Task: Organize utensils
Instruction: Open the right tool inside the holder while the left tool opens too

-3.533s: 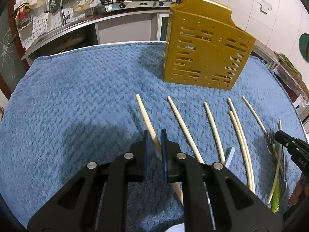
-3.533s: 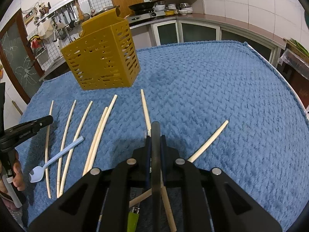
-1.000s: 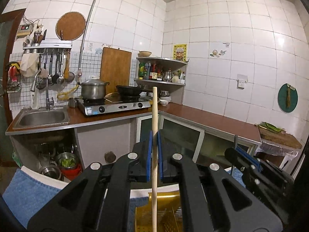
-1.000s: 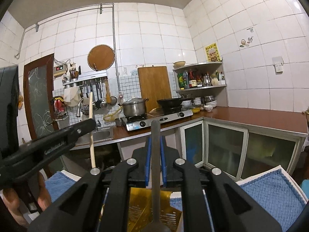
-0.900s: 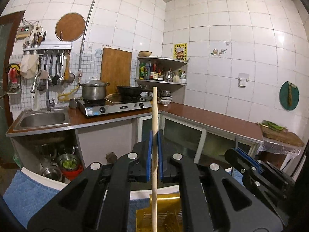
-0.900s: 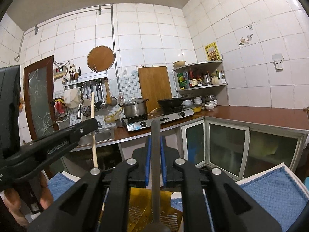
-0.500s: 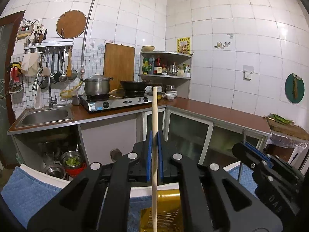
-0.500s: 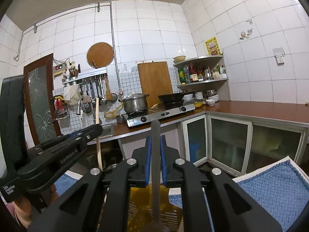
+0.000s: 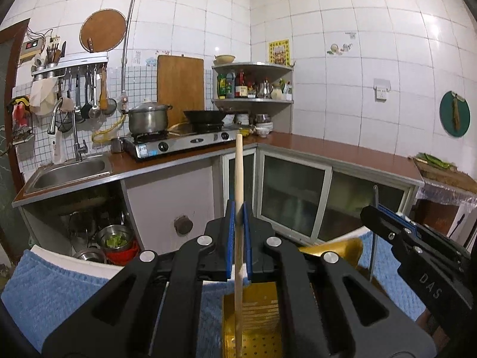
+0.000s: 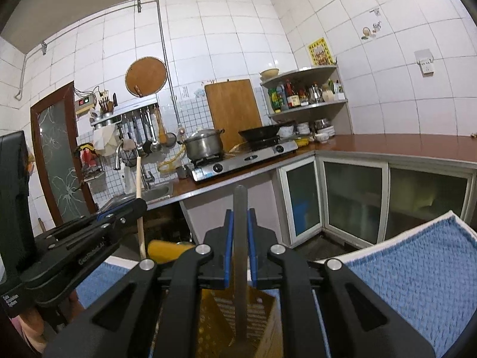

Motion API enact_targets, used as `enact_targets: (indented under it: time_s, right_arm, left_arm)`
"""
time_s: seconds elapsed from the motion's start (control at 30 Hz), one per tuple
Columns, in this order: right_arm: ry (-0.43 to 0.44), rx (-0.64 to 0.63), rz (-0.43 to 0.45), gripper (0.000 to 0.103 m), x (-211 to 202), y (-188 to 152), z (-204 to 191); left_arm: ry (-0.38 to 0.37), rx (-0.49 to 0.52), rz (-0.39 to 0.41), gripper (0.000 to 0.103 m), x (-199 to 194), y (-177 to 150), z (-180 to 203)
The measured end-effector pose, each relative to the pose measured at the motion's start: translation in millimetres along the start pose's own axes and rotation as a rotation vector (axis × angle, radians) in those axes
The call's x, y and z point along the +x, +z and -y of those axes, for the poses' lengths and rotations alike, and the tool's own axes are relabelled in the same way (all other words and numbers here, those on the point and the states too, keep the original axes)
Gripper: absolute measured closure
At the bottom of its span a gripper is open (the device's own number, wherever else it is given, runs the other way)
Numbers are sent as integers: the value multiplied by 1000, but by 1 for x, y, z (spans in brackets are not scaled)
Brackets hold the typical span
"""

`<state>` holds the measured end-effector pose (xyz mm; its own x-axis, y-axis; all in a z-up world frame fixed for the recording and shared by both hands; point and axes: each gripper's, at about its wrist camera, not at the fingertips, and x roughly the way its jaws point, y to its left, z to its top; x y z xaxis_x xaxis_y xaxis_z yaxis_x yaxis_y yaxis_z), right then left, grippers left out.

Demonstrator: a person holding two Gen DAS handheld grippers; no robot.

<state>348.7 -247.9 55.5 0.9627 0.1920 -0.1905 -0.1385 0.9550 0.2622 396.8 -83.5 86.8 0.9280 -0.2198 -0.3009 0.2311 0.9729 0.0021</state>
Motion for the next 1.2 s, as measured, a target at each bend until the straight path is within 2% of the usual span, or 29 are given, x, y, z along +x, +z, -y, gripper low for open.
enact_targets:
  time_s: [0.3,0.57,0.63,0.67,0.7,0.83,0.93,0.97,1.03,1.1,1.2]
  right_arm:
    - [-16,-27,-47,94,-9,-28,0]
    - [-44,-41,-119,92,-8,-41,4]
    - [-49,-45,-136,84,-12,-40,3]
    - [-51,-46,-133,67,-17,-38,3]
    - [-57,-51,-125,54,-21,-36,2]
    - [-70,-66,-119,54,-44,-26,-2]
    - [-89,-83,-116,52,-65,-20,-3]
    - [-93,-87,-117,48,-71,-18,-4]
    - [-99,-89,-120,44,-87,-17,-3]
    - [-108,-91,-121,38,-103,-17,-2]
    - [-122,-96,-133,33,-125,-18,3]
  left_arm:
    - [15,13,-68,98,-7,-29,-2]
    - [46,-10,-126,97,-16,-41,-14]
    - [50,-14,-133,96,-23,-41,-16]
    - [53,-18,-135,95,-29,-40,-17]
    - [56,-22,-137,89,-35,-40,-18]
    - [83,-25,-134,54,-60,-38,-20]
    - [96,-20,-137,43,-81,-40,-21]
    - [99,-20,-140,39,-89,-41,-21]
    - [99,-21,-146,24,-104,-45,-20]
    - [100,-25,-150,19,-115,-50,-19]
    - [100,-19,-169,14,-132,-60,-14]
